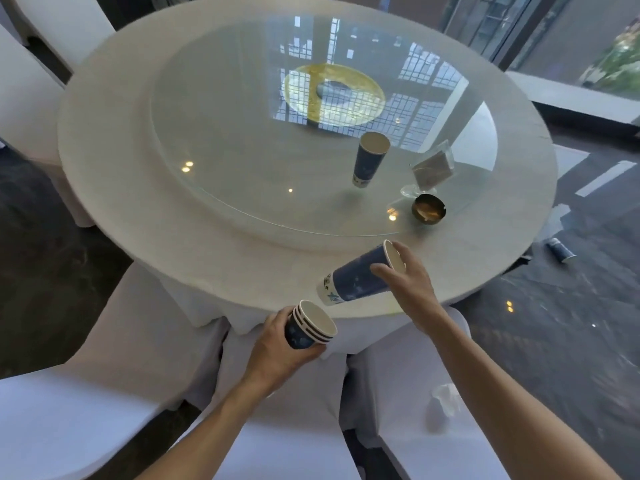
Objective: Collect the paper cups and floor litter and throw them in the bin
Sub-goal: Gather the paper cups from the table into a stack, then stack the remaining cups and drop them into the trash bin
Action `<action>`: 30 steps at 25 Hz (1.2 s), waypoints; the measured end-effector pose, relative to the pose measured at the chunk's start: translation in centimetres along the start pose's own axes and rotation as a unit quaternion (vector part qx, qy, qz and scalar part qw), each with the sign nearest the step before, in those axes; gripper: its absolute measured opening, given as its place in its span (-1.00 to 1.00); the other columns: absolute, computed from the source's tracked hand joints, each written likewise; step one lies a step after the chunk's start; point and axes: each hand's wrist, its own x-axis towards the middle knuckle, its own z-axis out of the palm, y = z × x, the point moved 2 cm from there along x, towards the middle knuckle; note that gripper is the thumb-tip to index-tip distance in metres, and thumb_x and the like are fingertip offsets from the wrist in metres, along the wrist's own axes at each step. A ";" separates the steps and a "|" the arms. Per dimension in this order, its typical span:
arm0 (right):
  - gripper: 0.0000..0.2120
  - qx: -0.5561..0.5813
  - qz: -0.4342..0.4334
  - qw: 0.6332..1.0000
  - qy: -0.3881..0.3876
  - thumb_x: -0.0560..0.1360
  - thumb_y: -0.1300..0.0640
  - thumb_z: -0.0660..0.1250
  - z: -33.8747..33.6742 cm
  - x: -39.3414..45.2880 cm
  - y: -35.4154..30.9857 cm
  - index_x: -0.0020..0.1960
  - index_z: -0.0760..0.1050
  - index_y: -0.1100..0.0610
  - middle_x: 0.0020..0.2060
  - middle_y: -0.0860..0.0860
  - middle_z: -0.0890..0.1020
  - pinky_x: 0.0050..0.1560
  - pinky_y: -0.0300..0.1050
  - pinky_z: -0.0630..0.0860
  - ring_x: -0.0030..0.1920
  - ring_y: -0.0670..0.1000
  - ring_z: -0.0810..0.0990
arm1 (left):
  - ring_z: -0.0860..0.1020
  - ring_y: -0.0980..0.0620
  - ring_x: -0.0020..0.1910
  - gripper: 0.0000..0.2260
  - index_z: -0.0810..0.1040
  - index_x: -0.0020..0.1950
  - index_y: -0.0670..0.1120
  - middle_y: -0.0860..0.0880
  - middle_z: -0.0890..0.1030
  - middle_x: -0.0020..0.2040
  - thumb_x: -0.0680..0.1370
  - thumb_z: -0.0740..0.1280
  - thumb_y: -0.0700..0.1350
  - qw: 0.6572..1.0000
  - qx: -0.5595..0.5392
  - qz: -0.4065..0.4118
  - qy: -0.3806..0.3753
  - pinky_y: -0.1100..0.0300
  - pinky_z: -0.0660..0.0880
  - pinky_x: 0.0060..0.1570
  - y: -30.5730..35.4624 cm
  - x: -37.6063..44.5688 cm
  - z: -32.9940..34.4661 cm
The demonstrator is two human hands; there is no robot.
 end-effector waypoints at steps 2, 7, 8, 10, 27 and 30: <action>-0.32 0.042 0.005 0.999 -0.007 0.34 -0.21 0.43 -1.6 -1.9 0.2 0.43 0.45 -0.10 0.27 -0.03 0.59 0.34 0.21 0.54 0.27 0.02 0.57 | 0.58 0.17 0.12 -0.28 0.48 0.35 0.20 0.16 0.56 0.18 0.25 0.63 0.26 1.000 -0.004 0.006 -0.010 0.33 0.52 -0.03 0.9 0.0 0.7; -0.31 0.055 0.031 0.997 -0.039 0.38 -0.17 0.43 -4.4 -7.3 2.2 0.49 0.40 -0.11 0.40 -0.06 0.51 0.39 0.08 0.47 0.38 0.01 0.48 | 0.56 0.28 0.05 -0.33 0.49 0.30 0.21 0.18 0.54 0.13 0.26 0.68 0.16 0.997 0.007 0.054 -0.054 0.39 0.45 -0.14 4.2 -1.3 3.0; -0.30 0.054 0.033 0.997 -0.044 0.41 -0.12 0.44 -4.9 -8.5 2.7 0.52 0.38 -0.07 0.42 -0.05 0.48 0.38 0.02 0.45 0.40 0.00 0.46 | 0.55 0.28 0.06 -0.31 0.49 0.31 0.21 0.19 0.54 0.13 0.25 0.68 0.18 0.994 0.020 0.077 -0.071 0.38 0.45 -0.12 5.0 -1.8 3.6; -0.26 0.037 0.028 0.998 -0.049 0.39 -0.11 0.45 -5.8 -10.4 3.7 0.54 0.37 -0.02 0.43 -0.03 0.46 0.39 0.00 0.43 0.41 0.00 0.44 | 0.57 0.23 0.07 -0.27 0.51 0.34 0.19 0.18 0.54 0.12 0.23 0.67 0.24 0.987 0.044 0.119 -0.100 0.35 0.46 -0.07 6.7 -2.8 5.1; -0.25 0.048 -0.018 0.992 -0.118 0.51 -0.24 0.38 -21.4 -23.8 16.3 0.58 0.16 -0.07 0.44 0.04 0.33 0.33 0.06 0.60 0.40 0.07 0.46 | 0.60 0.20 0.04 -0.23 0.49 0.42 0.15 0.10 0.59 0.14 0.26 0.67 0.23 0.961 0.111 0.224 -0.116 0.45 0.49 -0.05 17.7 -18.2 23.5; -0.33 0.061 -0.020 0.991 -0.118 0.56 -0.11 0.42 -23.7 -23.6 17.3 0.57 0.21 -0.07 0.41 0.02 0.36 0.31 0.02 0.61 0.37 0.05 0.49 | 0.60 0.22 0.04 -0.23 0.49 0.43 0.15 0.12 0.57 0.15 0.27 0.67 0.21 0.963 0.098 0.225 -0.114 0.48 0.49 -0.08 18.6 -18.1 25.6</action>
